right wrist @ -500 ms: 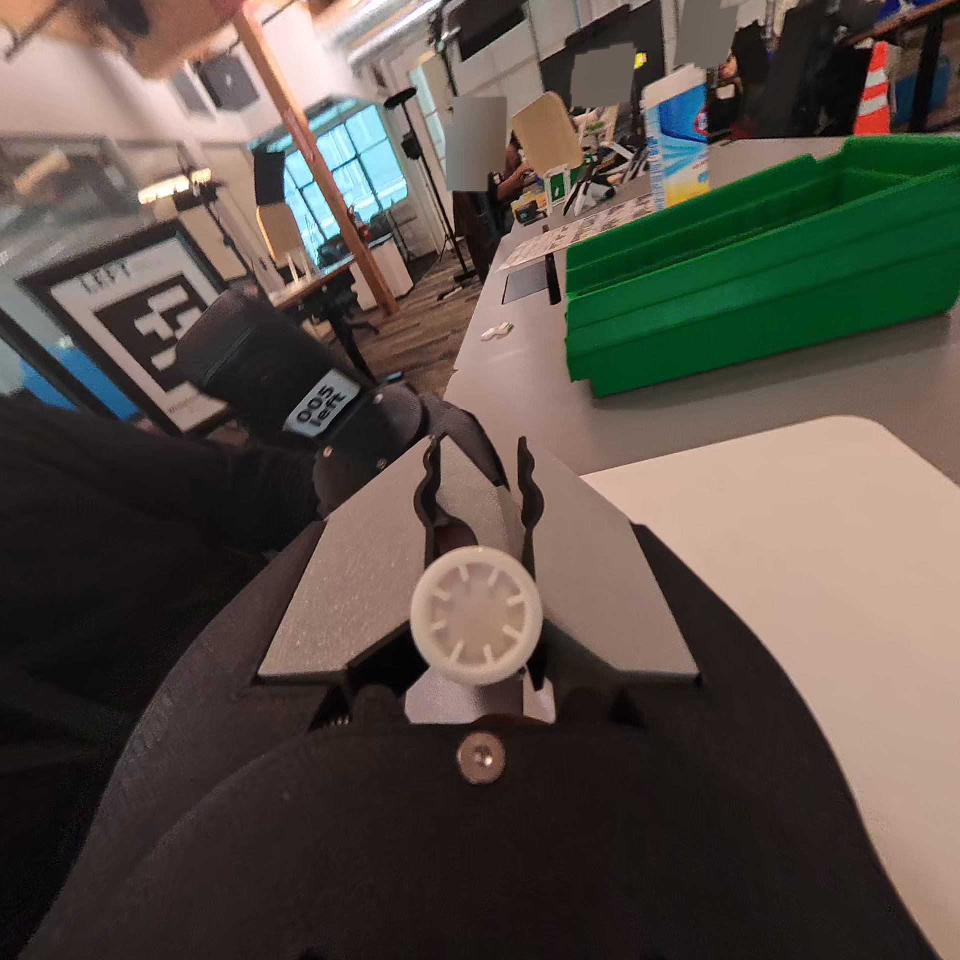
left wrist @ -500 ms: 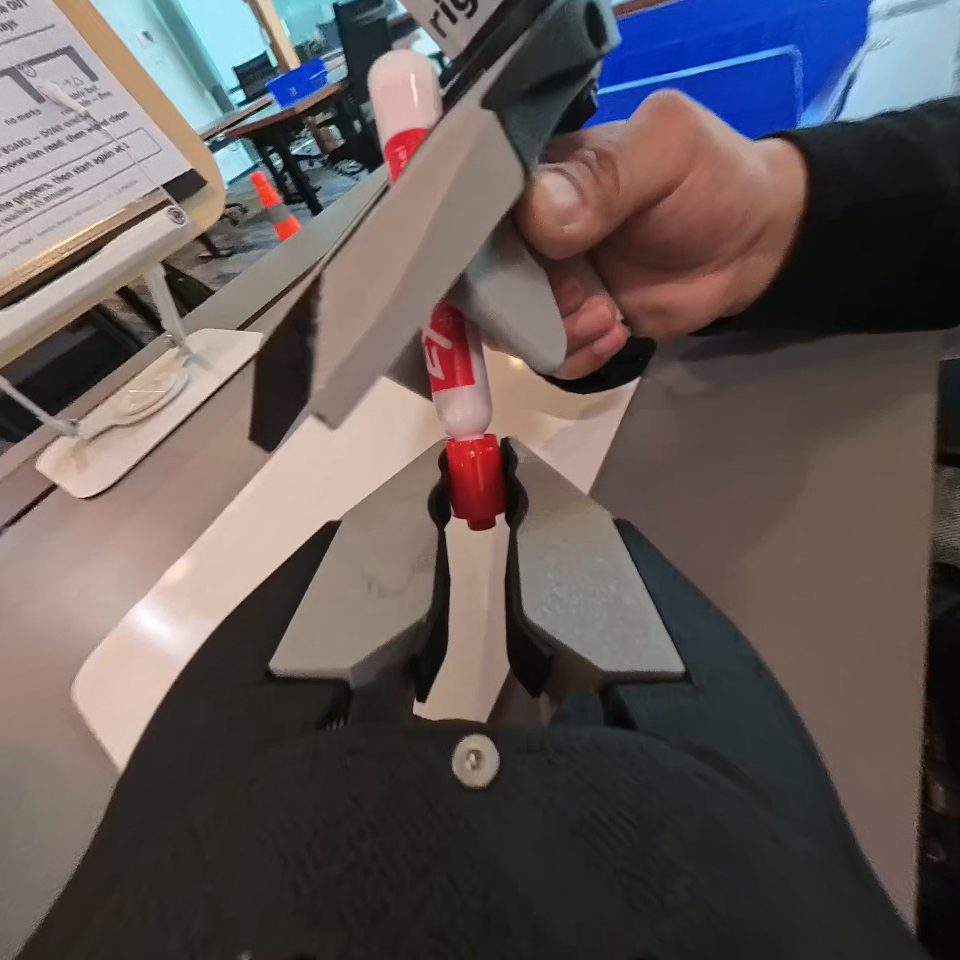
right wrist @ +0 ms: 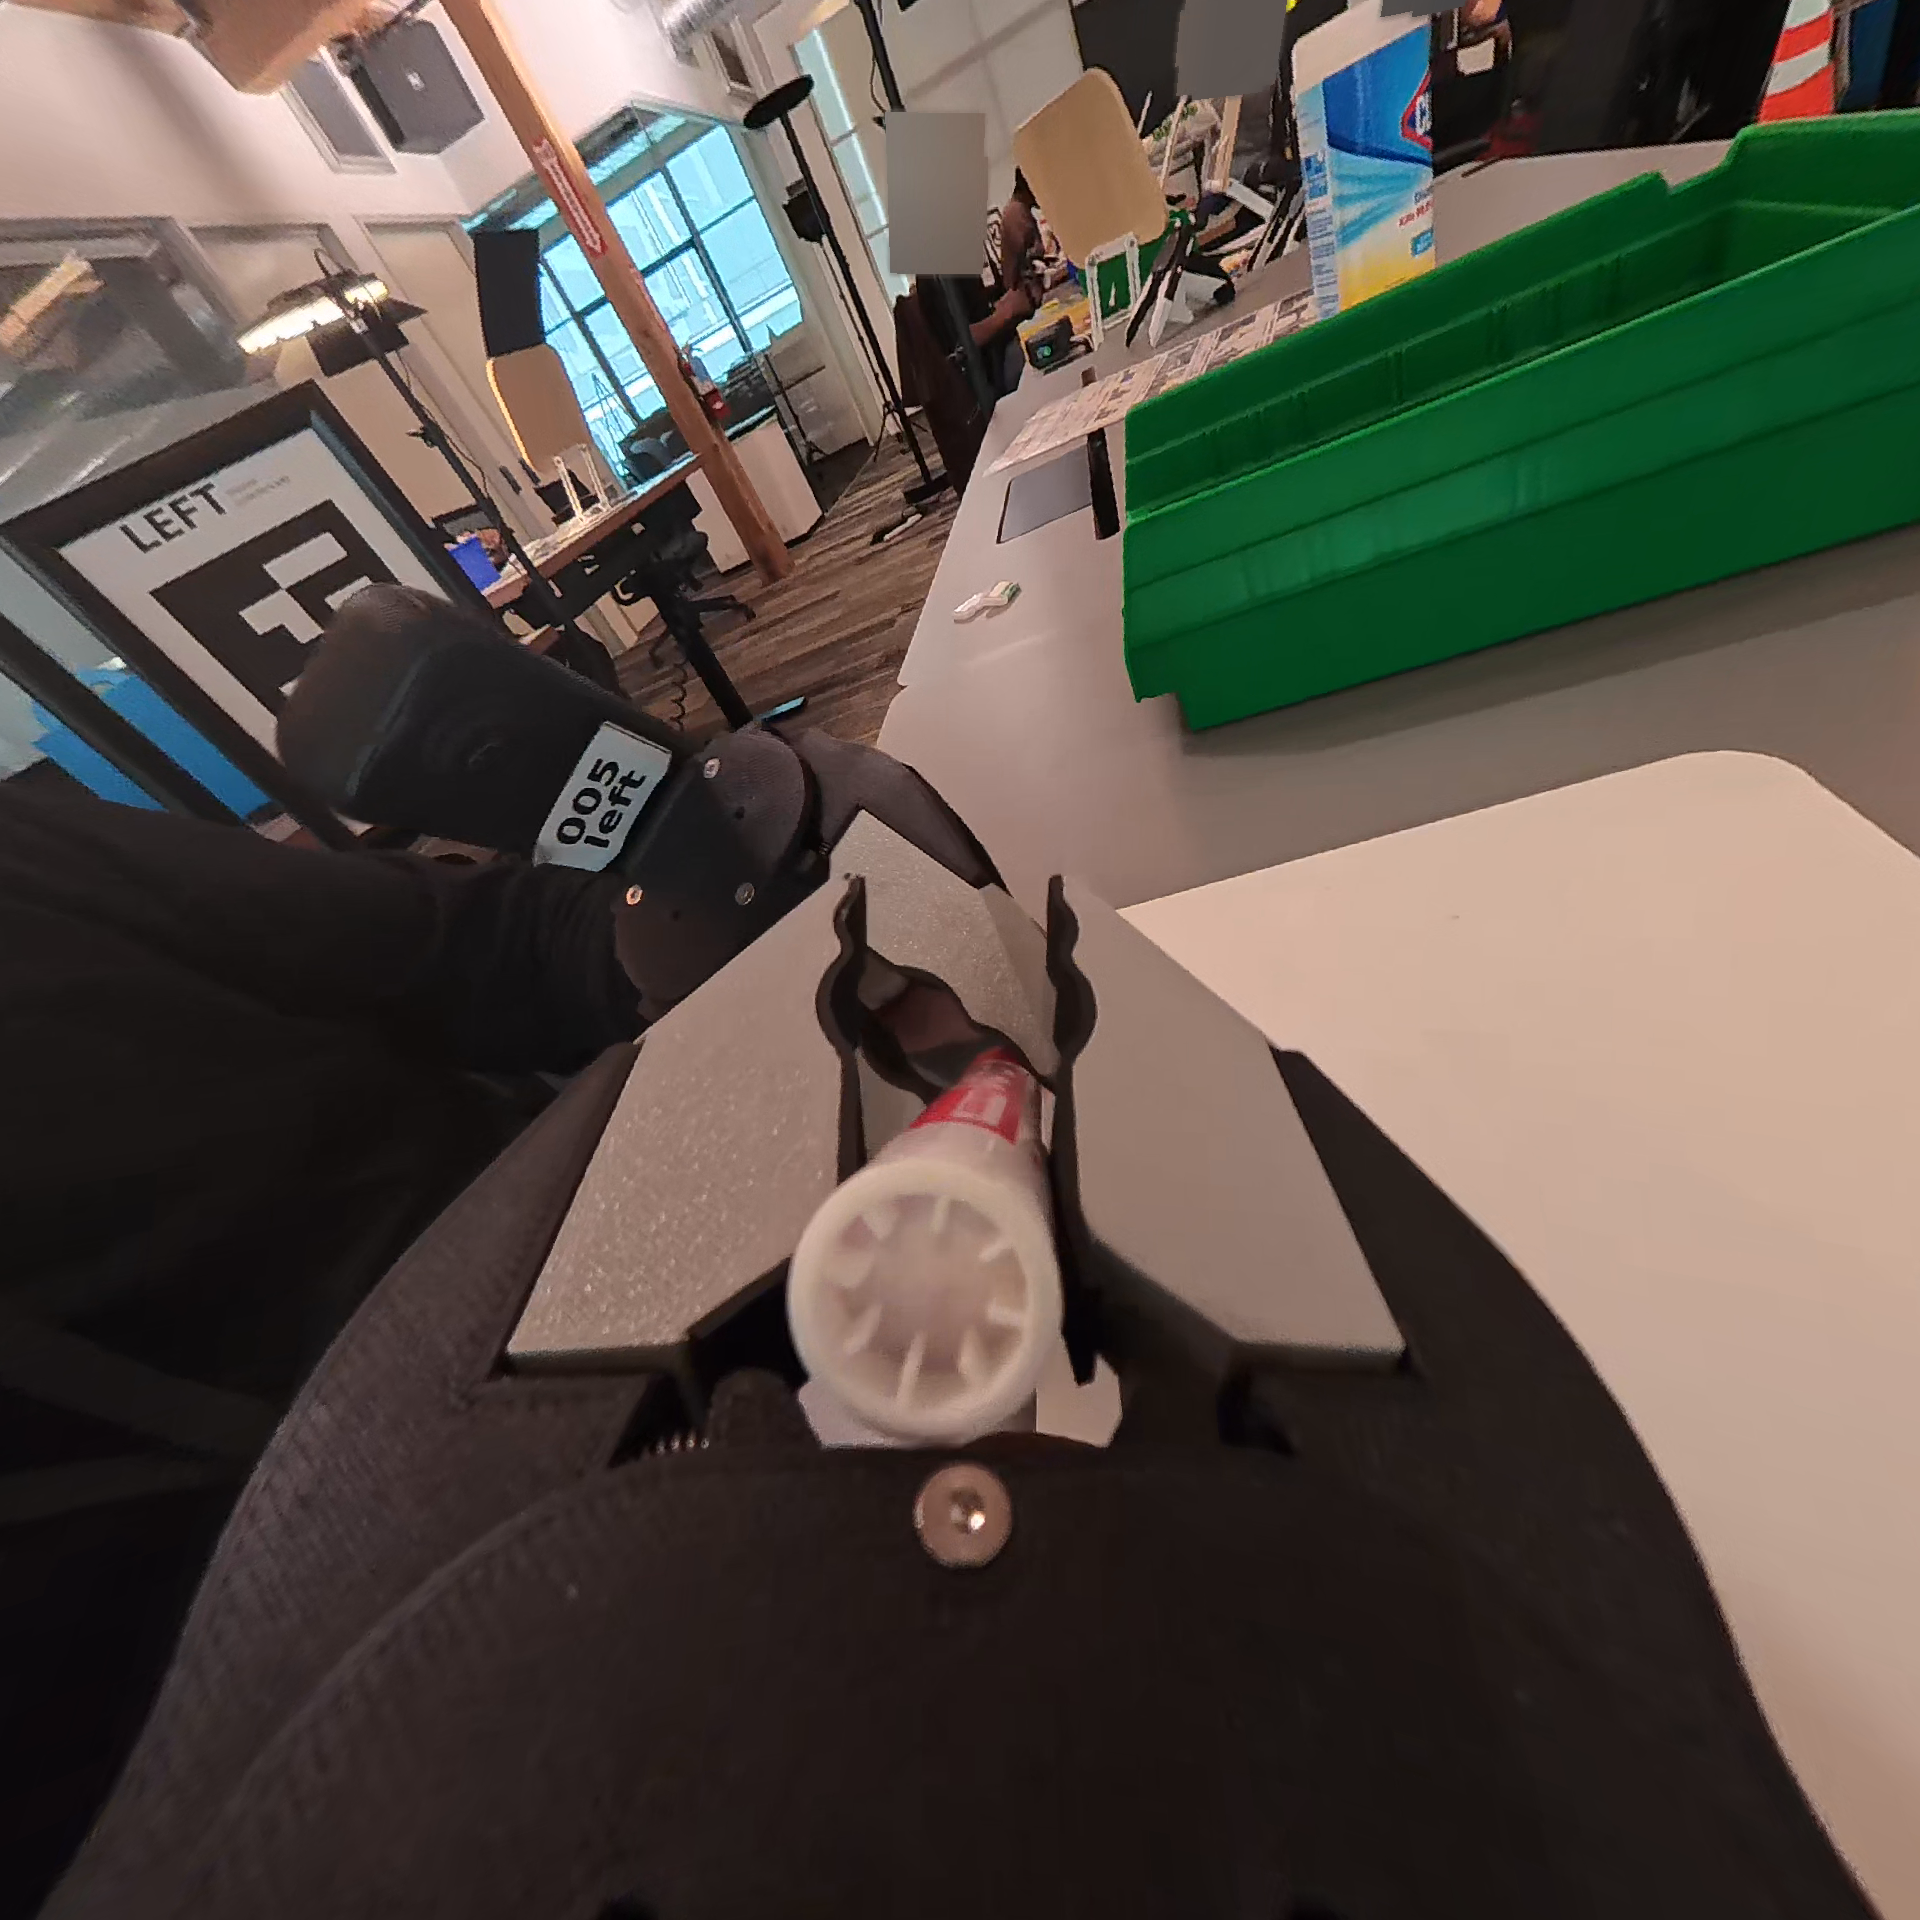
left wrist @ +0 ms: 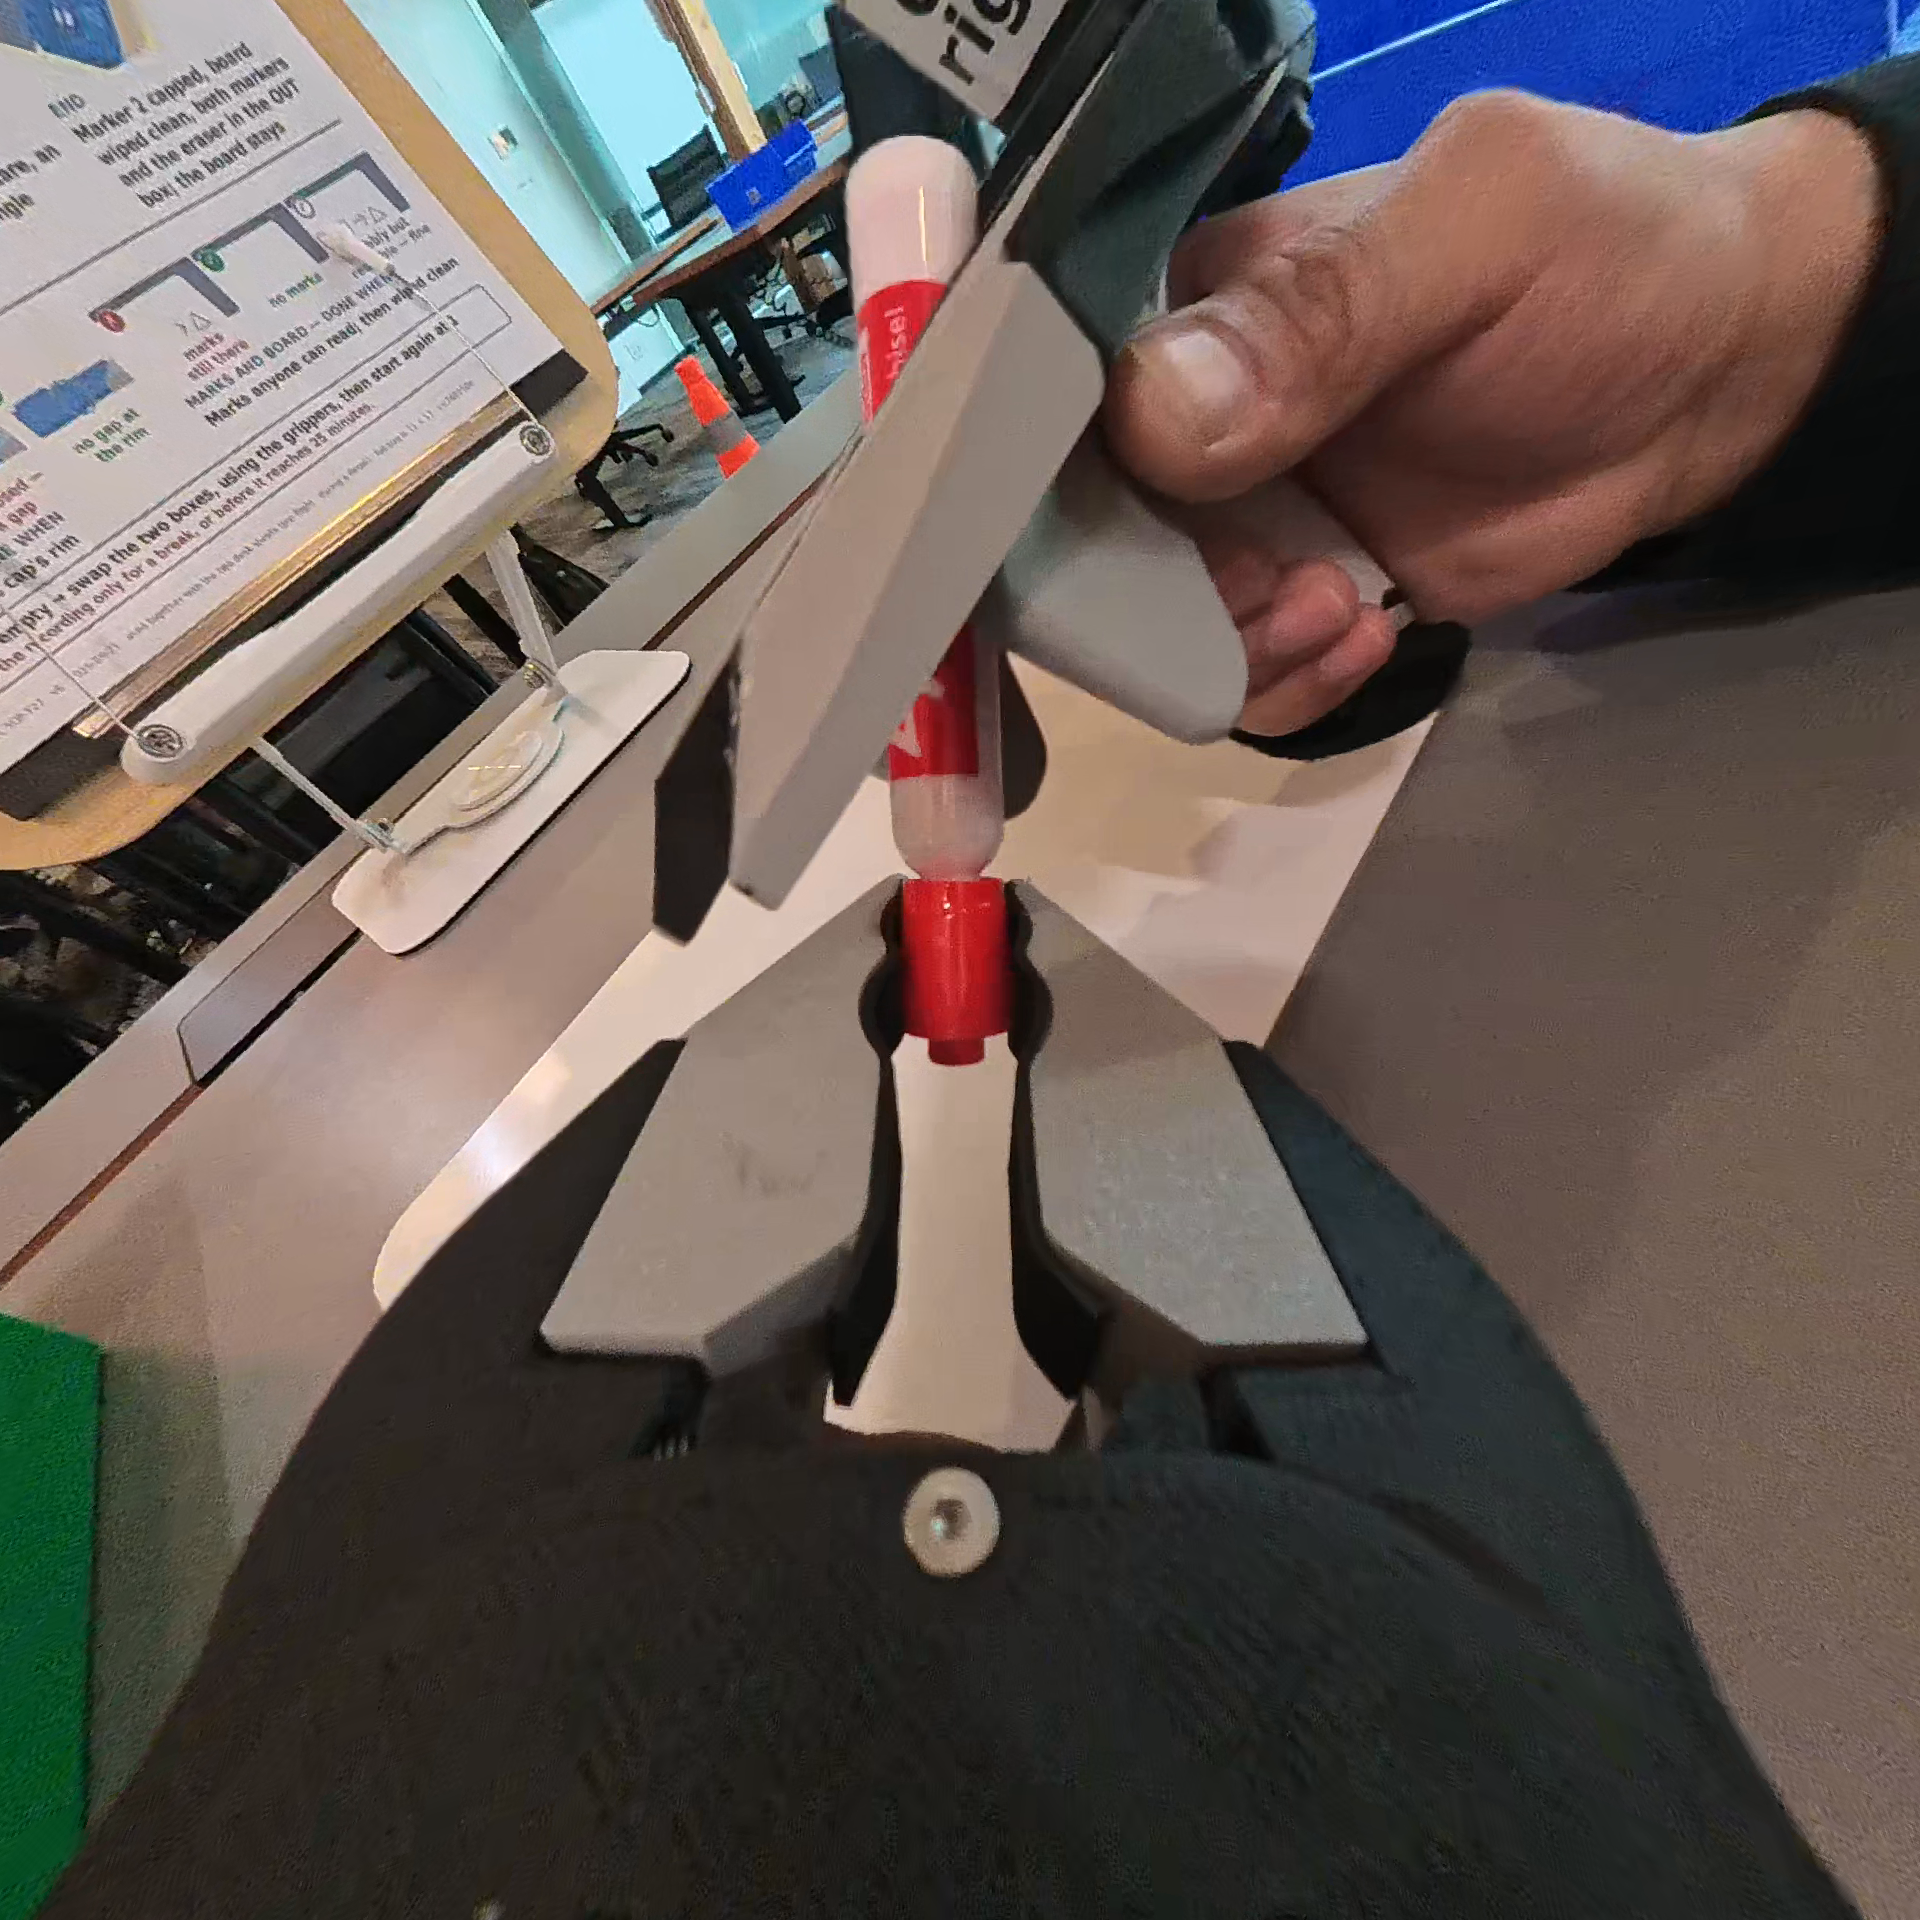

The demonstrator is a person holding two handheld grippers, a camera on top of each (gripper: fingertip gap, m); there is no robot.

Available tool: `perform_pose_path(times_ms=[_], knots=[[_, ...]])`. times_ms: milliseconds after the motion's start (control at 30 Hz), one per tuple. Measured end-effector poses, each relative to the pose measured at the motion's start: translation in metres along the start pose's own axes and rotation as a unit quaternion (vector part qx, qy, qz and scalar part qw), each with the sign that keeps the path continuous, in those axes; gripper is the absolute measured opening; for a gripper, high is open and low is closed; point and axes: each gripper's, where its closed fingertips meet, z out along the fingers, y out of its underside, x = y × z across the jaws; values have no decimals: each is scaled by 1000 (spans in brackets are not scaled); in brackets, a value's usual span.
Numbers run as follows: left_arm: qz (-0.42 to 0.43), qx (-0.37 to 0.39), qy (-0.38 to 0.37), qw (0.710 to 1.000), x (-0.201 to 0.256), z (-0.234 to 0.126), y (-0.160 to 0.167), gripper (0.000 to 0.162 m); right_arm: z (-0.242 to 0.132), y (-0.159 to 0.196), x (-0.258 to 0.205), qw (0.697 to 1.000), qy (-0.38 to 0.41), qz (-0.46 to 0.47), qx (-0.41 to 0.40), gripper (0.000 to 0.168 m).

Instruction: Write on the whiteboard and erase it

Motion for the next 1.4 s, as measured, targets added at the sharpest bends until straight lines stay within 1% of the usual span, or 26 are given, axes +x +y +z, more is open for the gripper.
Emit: perform_pose_path(times_ms=[200,333,467,533,567,600,633,667,700,767,800,867,900,967,1000,1033,1100,1133,1167,1200,1233,1300,1333,1367,1400], knots=[[28,-11,-32,999,-4,4,3,13,9,9,4,1000,13,4,-11,33],[5,-5,-13,1000,-2,4,-1,13,7,9,8,998,50,-41,-25,26],[-41,17,31,999,2,-1,-8,13,8,6,0,991,71,-112,-34,25],[-77,26,79,994,11,-5,-12,13,9,5,-7,991,49,-119,-32,24],[-105,34,116,987,16,-7,-16,13,8,4,-13,993,27,-115,-26,25],[-146,33,158,976,22,-10,-18,13,8,4,-19,993,3,-115,-21,24],[-186,37,221,957,32,-15,-22,13,8,6,-25,992,-14,-124,-26,24],[-233,49,277,931,38,-21,-28,12,8,6,-34,991,-40,-127,-22,24],[-260,58,300,916,39,-24,-31,12,9,4,-39,991,-50,-123,-19,24],[-262,56,315,911,44,-25,-30,13,11,8,-39,991,-55,-117,-35,24],[-279,62,346,894,49,-29,-34,13,11,8,-44,990,-70,-117,-30,24],[-337,90,427,834,53,-45,-50,13,8,4,-62,985,-110,-129,-12,24],[-357,104,453,810,53,-52,-56,14,8,0,-68,983,-118,-141,0,25],[-398,136,514,748,51,-69,-71,15,5,-6,-86,975,-150,-165,20,25],[-403,142,514,744,51,-70,-72,15,5,-7,-88,972,-144,-185,24,25],[-389,145,495,764,51,-65,-71,14,4,-8,-88,971,-138,-192,23,25],[-354,138,428,820,45,-52,-65,15,1,-10,-75,980,-124,-154,23,25],[-339,138,384,847,38,-45,-61,15,1,-11,-64,986,-103,-131,19,25],[-314,135,332,879,30,-38,-56,20,0,-12,-49,991,-74,-108,22,25],[-283,129,291,904,25,-33,-53,23,0,-13,-39,995,-62,-78,24,25],[-260,125,251,924,21,-30,-51,26,-1,-15,-30,997,-56,-42,31,26],[-214,114,201,949,18,-25,-48,28,-2,-15,-19,998,-46,0,36,28],[-214,113,204,949,20,-25,-48,28,-3,-14,-19,998,-48,3,33,28],[-232,104,234,938,26,-27,-49,22,-4,-14,-24,998,-64,-3,30,28],[-226,82,236,942,27,-24,-42,14,-5,-13,-34,995,-94,-4,21,25]])
